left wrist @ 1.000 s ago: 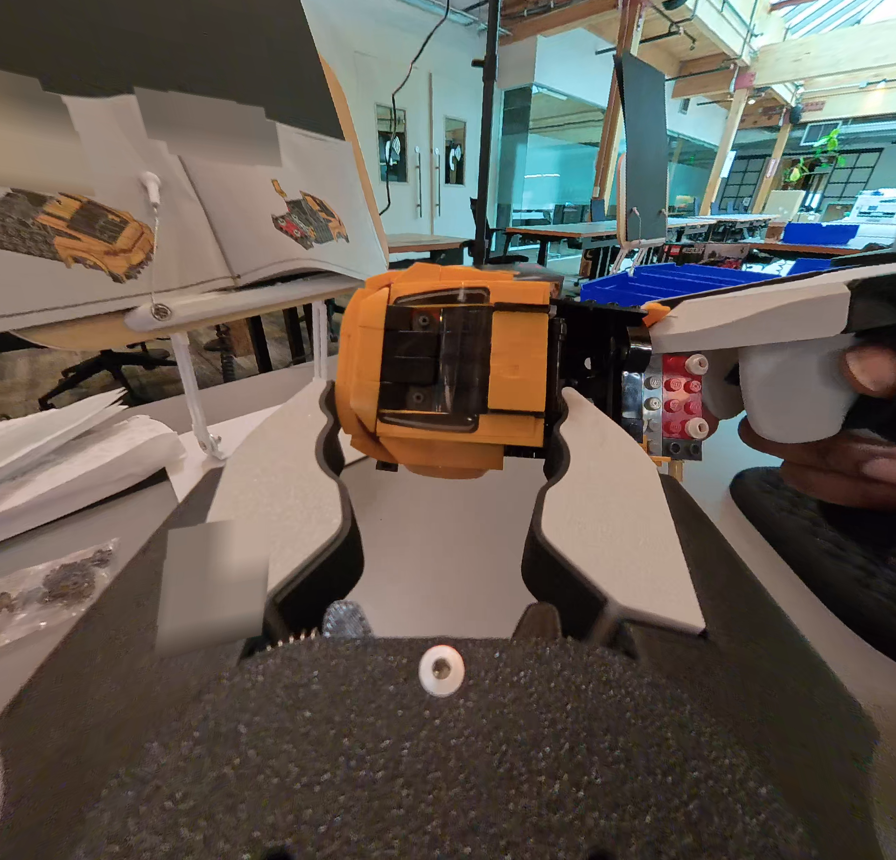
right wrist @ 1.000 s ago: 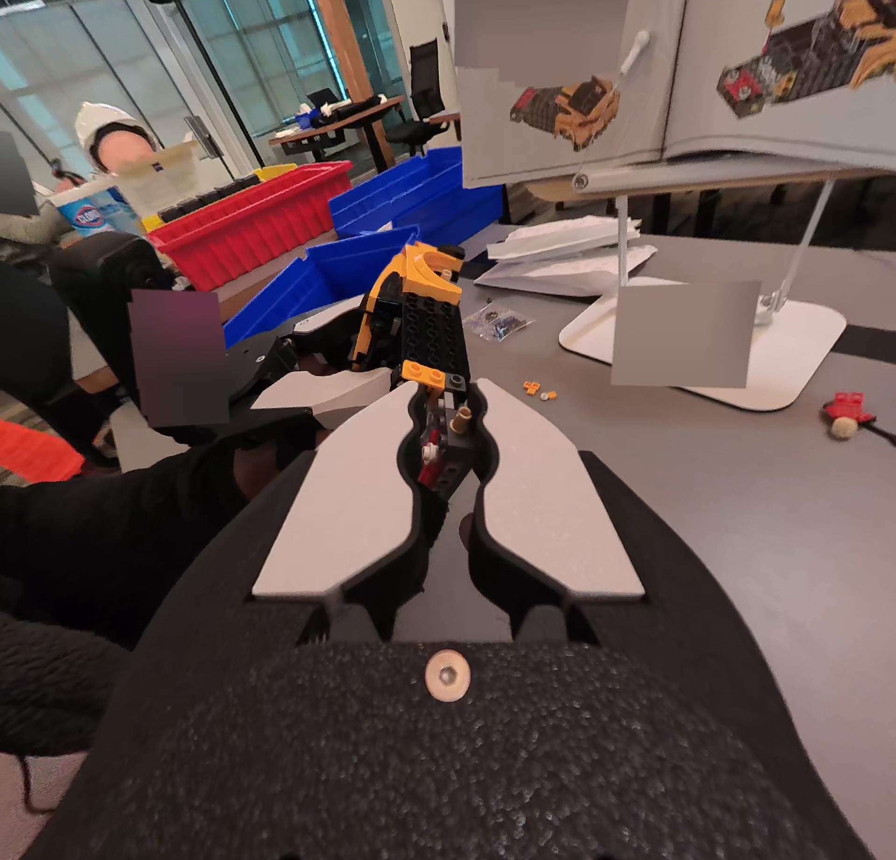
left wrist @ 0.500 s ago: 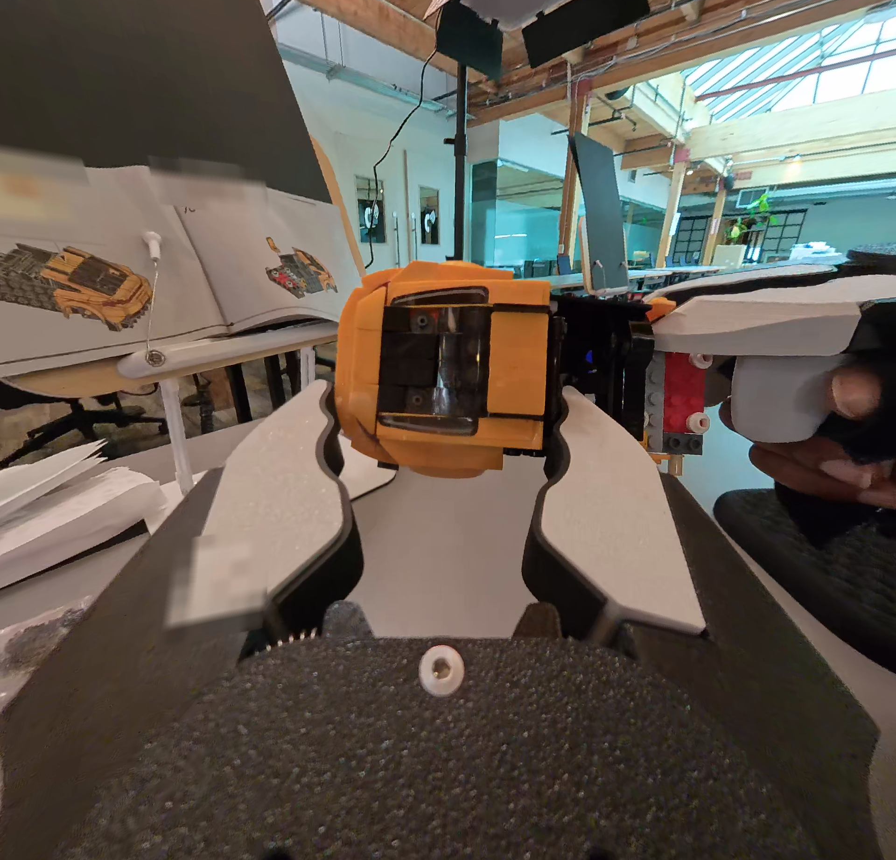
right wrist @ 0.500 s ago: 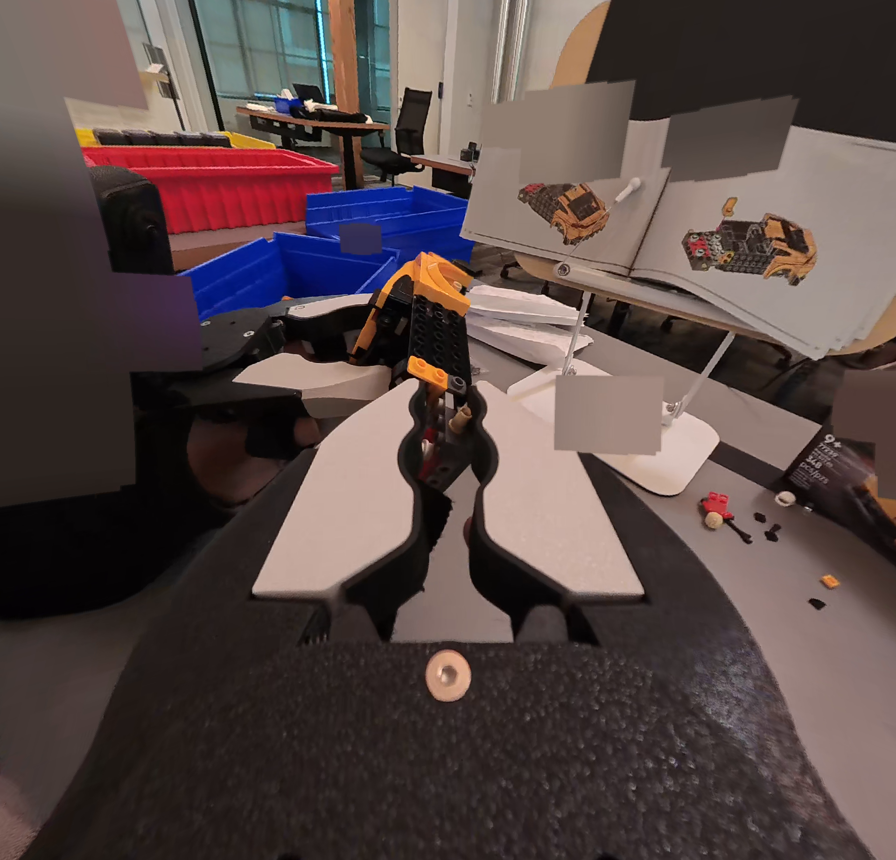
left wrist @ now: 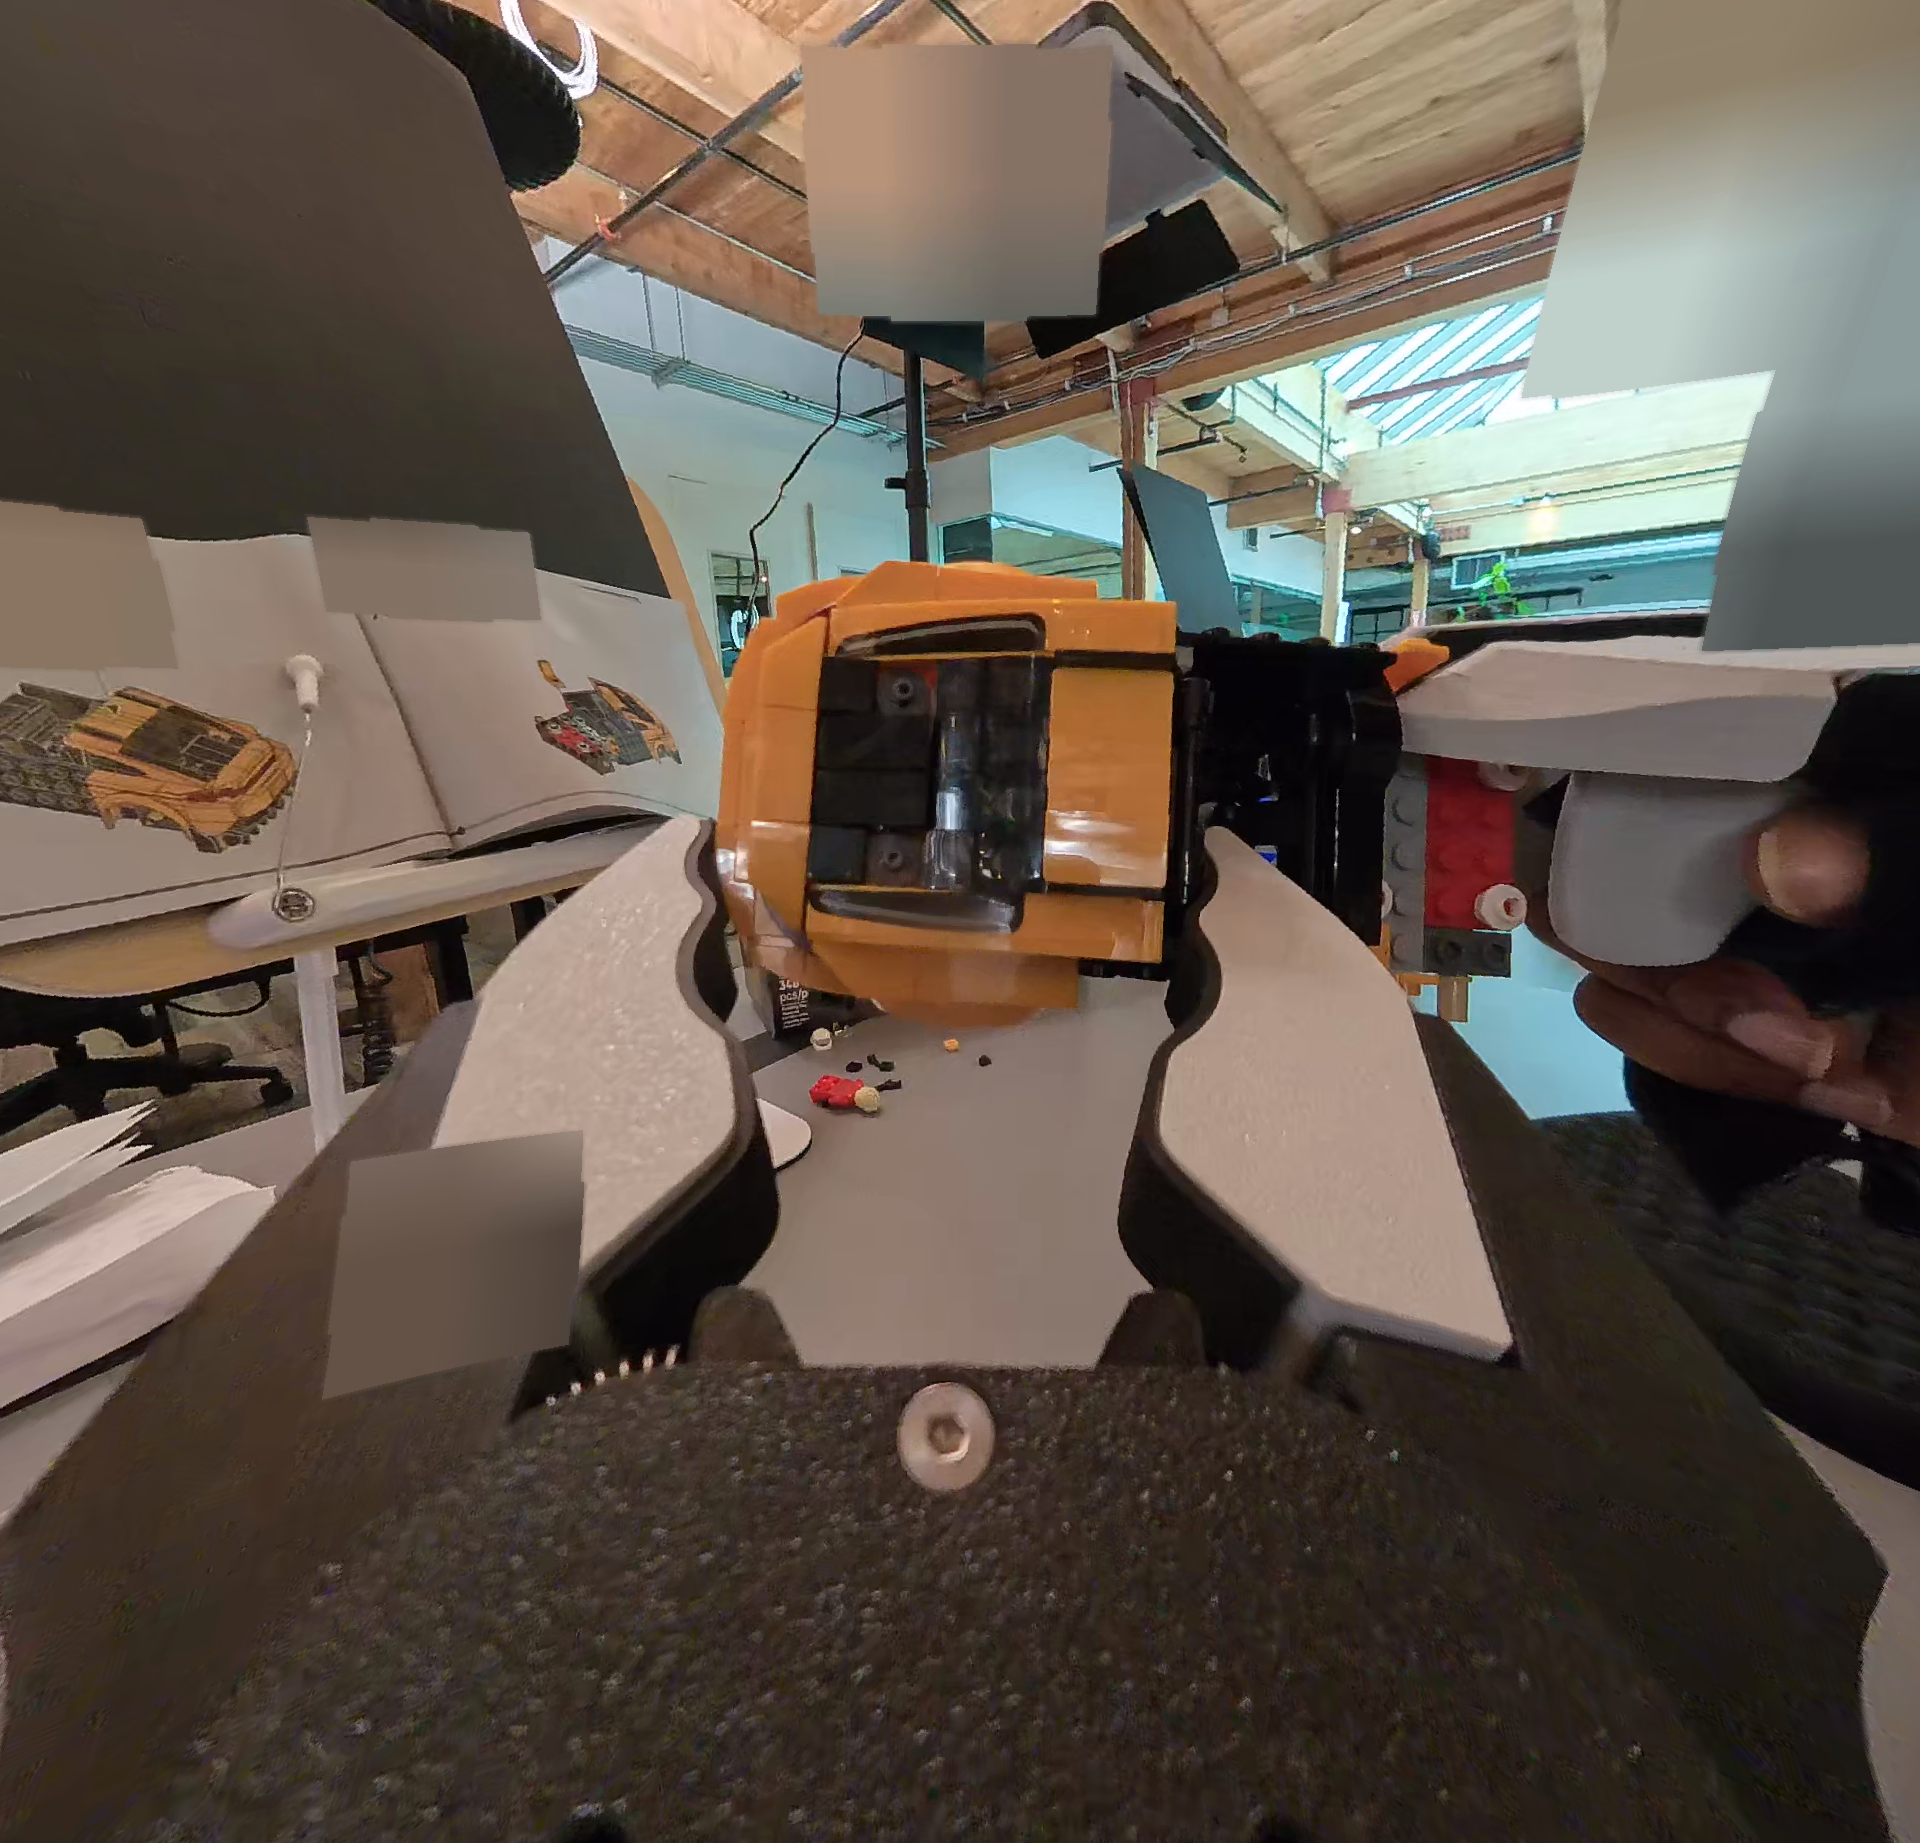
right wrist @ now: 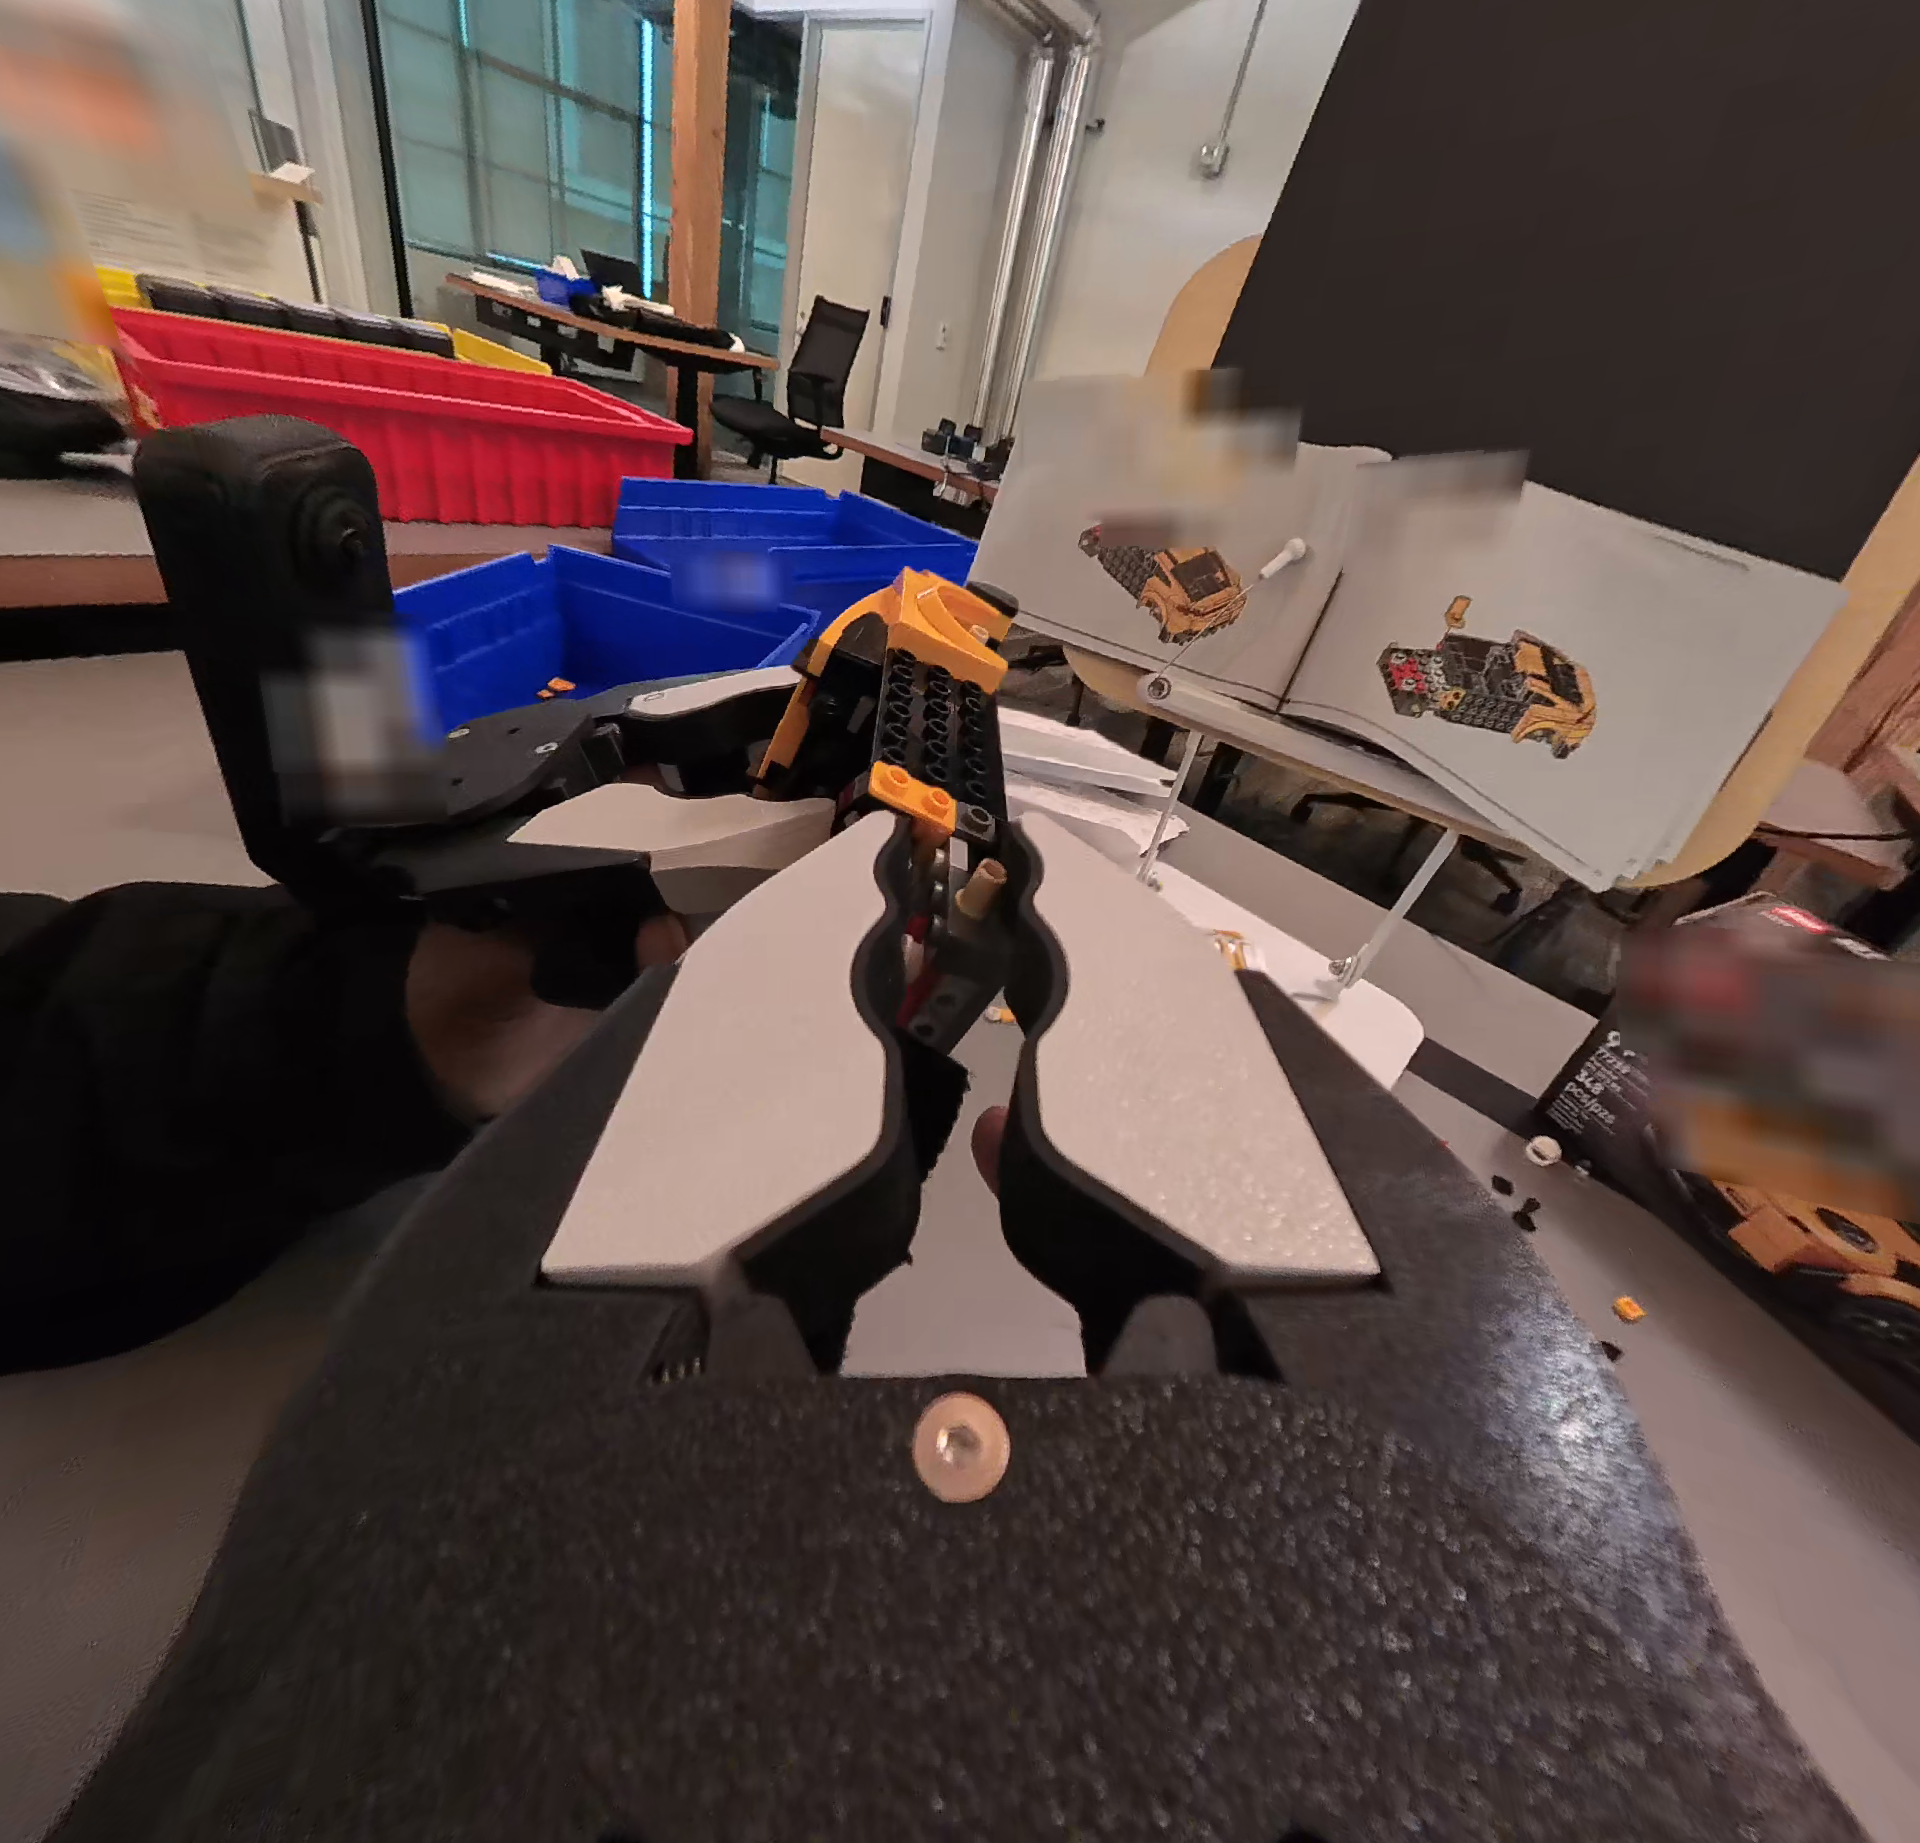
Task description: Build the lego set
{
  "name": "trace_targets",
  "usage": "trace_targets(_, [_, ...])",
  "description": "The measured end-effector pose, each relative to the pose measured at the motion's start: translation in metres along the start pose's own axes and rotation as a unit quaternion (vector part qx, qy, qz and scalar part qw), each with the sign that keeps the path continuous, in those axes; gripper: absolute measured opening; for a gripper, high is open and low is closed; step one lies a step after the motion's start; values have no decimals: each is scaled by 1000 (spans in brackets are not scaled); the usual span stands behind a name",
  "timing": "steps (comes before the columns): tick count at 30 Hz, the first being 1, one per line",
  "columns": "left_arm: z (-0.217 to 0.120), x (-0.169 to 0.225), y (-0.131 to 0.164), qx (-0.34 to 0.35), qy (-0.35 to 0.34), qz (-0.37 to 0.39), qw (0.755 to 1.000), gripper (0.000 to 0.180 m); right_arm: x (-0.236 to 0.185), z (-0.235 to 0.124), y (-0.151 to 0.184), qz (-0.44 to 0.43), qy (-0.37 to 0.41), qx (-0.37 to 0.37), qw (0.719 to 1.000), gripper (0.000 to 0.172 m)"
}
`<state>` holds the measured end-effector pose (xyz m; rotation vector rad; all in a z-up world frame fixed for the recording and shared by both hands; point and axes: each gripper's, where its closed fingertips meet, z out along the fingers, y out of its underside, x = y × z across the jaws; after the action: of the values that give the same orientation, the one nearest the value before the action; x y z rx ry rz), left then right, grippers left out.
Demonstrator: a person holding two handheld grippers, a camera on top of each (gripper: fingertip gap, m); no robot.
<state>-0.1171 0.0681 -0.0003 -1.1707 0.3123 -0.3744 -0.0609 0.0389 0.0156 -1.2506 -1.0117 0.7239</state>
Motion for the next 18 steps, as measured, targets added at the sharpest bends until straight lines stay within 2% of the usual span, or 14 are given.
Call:
trace_targets(8, [1,0,5,-4,8,12,1000,83,-1,-1,5,-53,17,22,998,15])
trace_targets(12, [4,-3,18,-31,5,-7,999,83,5,3,13,-9,13,10,1000,16])
trace_targets(15, [6,-4,33,-76,10,-63,995,83,11,7,20,32,11,-6,999,16])
trace_targets(18, [8,-6,47,-112,11,-106,988,83,13,12,28,61,-2,-31,998,27])
